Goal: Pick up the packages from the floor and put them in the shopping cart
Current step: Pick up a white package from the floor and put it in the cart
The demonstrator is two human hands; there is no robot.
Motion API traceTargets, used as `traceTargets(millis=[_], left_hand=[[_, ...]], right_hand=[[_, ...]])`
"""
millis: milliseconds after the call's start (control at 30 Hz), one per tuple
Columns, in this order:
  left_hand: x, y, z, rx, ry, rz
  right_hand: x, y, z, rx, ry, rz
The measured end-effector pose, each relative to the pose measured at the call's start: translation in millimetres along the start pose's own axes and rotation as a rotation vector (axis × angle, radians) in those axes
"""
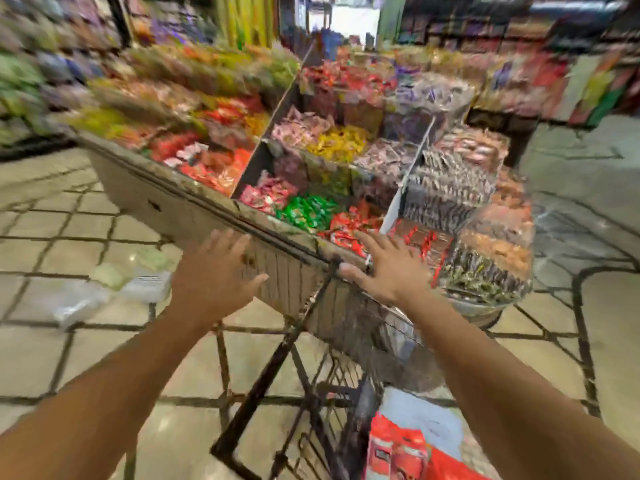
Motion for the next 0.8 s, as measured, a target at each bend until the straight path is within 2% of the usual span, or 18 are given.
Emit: traceTargets(millis=[100,200,367,600,800], left_hand=[[-48,122,-11,-0.131,-0.07,0.093],[-81,242,-28,-0.299,-0.037,0.21],[-130,395,-65,-0.495,-0.052,0.311],[-138,546,-83,-0.65,-0.077,0.36],[-102,671,-22,-0.712,-0.02,0.41]], right_hand=[[-27,99,37,-0.081,-0.089,-0.083],[-41,200,78,-0.184,-0.12,-0.158],[-49,352,133,-0.362,-0.186,-0.235],[-13,515,212,-0.589,-0.205,-0.15],[32,635,320,-0.691,-0.195,-0.085]])
Point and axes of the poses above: each hand's wrist, its own z-axis towards the middle knuckle, its own x-axis out of the palm, y = z × x, the point moved 10 cm from there along z, towards the middle knuckle, and after that the axes turned 9 degrees about -x, right-handed, at the moved point
